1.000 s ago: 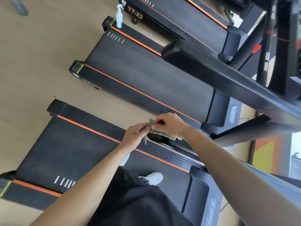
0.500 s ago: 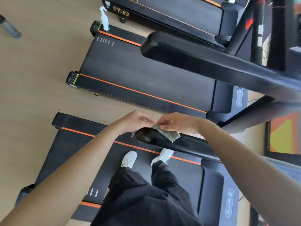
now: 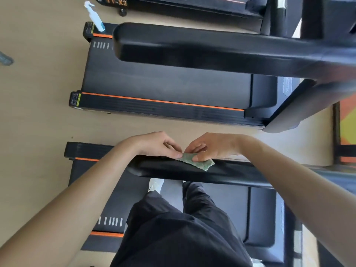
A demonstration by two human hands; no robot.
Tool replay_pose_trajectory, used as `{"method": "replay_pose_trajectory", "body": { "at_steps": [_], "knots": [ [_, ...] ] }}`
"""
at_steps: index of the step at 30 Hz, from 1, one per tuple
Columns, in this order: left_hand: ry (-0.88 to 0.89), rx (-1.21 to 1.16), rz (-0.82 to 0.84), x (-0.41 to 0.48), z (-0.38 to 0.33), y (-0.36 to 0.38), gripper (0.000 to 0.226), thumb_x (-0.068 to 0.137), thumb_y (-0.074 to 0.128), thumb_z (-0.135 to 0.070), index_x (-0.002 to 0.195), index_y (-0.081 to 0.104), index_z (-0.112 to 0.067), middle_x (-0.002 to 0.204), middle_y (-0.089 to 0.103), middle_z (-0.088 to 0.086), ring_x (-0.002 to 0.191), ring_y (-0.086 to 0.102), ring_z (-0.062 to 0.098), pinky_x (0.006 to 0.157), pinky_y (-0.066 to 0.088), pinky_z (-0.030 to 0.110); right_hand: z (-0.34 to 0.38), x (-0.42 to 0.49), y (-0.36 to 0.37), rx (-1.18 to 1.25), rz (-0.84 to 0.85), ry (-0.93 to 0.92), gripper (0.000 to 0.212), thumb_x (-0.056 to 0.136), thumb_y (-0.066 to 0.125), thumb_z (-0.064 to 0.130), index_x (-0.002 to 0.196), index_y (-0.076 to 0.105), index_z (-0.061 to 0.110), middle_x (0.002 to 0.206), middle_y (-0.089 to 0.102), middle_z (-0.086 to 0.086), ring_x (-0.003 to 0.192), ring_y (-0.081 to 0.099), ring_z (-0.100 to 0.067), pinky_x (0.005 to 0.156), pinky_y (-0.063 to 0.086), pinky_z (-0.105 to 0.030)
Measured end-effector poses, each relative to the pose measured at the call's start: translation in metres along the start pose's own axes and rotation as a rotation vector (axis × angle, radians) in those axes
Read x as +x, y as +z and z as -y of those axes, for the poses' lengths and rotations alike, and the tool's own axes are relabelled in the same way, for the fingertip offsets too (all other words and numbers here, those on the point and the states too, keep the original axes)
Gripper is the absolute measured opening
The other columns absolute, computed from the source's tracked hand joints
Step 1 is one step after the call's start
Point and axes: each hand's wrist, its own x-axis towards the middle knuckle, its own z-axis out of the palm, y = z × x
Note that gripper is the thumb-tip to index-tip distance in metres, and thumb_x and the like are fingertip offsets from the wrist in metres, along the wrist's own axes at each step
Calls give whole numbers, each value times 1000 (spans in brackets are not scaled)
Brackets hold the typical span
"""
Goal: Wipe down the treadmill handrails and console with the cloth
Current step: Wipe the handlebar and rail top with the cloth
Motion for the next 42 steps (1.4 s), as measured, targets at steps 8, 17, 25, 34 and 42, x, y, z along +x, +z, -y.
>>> {"method": "replay_pose_trajectory", "body": {
  "at_steps": [8,17,25,34,42],
  "knots": [
    [33,44,137,57,-60,28,32,90,72,-49,119,73,-36,100,75,-24,106,67,7,108,47,37,-57,-54,-27,-37,49,73,35,96,68,27,130,65,25,125,69,13,116,62,-1,109,43,-25],
    [138,50,171,115,-123,74,53,70,72,-71,115,74,-42,109,73,-21,108,67,4,107,49,38,-121,-126,-48,-33,-7,185,37,94,69,31,131,66,29,124,69,17,116,61,-2,112,39,-28],
    [199,37,211,164,-187,120,51,70,74,-71,114,72,-44,114,72,-16,108,67,5,108,49,36,-172,-195,-68,-56,-20,325,38,92,70,38,130,65,41,127,65,22,120,55,-2,111,34,-30],
    [238,-4,298,222,-257,165,36,78,77,-58,109,74,-40,107,76,-13,105,69,6,104,51,32,-230,-261,-89,-31,-74,517,36,92,69,30,126,66,44,110,66,29,114,57,-5,105,35,-28],
    [290,-11,304,256,-311,205,46,82,77,-53,123,71,-32,117,72,-9,109,66,4,107,48,30,-265,-308,-103,-75,-98,665,40,95,65,26,130,62,44,126,63,11,113,59,-20,108,41,-35]
  ]
}}
